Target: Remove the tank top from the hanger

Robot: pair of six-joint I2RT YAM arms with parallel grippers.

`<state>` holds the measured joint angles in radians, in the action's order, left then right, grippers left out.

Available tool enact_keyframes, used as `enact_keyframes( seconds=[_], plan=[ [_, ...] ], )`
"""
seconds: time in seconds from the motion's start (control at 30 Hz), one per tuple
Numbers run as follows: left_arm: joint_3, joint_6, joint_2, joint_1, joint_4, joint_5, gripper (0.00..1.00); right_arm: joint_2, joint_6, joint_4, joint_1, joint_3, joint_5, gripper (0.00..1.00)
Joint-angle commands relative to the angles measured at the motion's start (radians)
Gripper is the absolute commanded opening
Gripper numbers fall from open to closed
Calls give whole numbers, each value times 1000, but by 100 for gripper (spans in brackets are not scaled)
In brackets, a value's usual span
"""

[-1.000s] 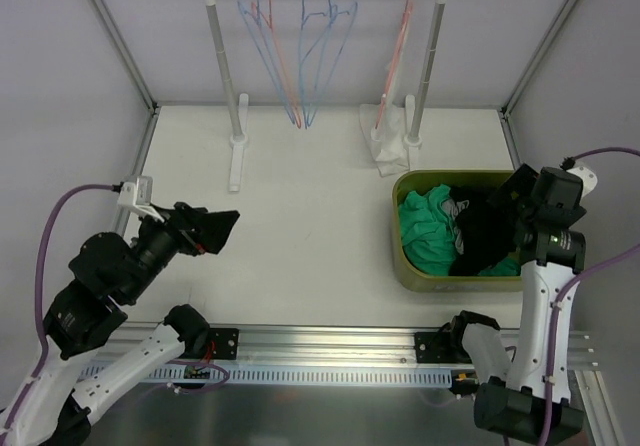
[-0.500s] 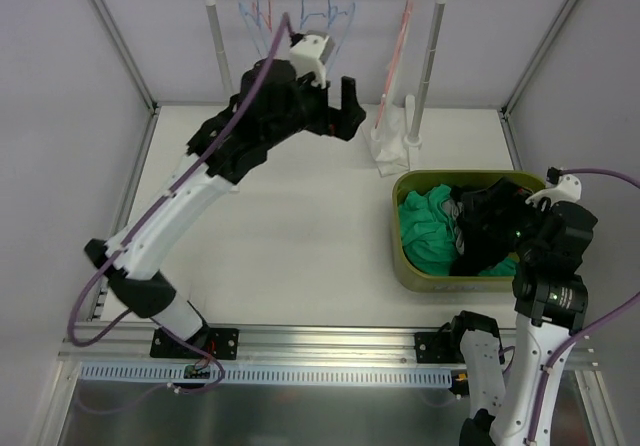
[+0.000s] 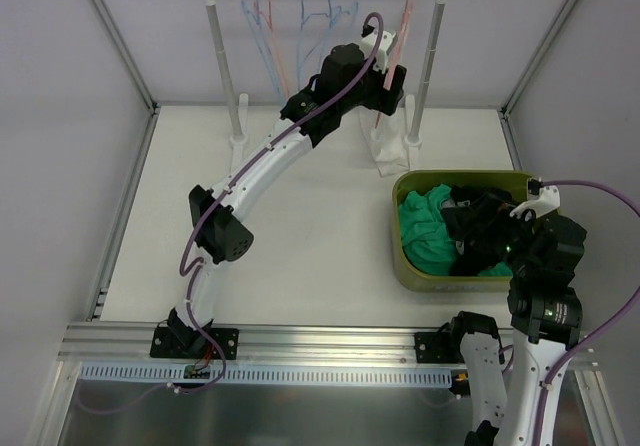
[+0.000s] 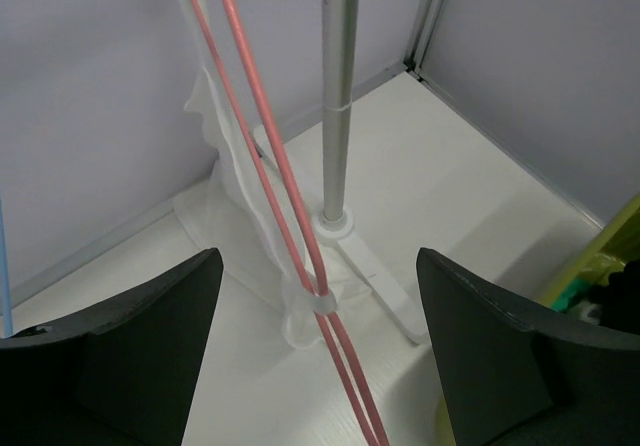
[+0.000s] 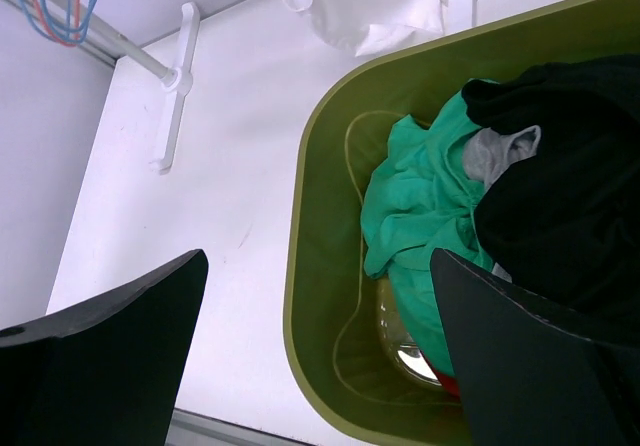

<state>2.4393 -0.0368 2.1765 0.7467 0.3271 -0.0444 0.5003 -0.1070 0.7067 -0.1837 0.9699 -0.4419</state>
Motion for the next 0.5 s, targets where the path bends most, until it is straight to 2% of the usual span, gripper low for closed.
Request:
enact_keyframes(
  seconds=[0.0,0.37,0.47],
  plan=[
    [-3,12,-9,-21,-220,43,80,-25,9,-1,27,6,-23,100],
    [58,15,109,-37,-310,80,59,-34,10,5,46,6,-44,99],
    [61,20,126,-40,-322,67,49,-39,10,4,52,10,-43,99]
  ],
)
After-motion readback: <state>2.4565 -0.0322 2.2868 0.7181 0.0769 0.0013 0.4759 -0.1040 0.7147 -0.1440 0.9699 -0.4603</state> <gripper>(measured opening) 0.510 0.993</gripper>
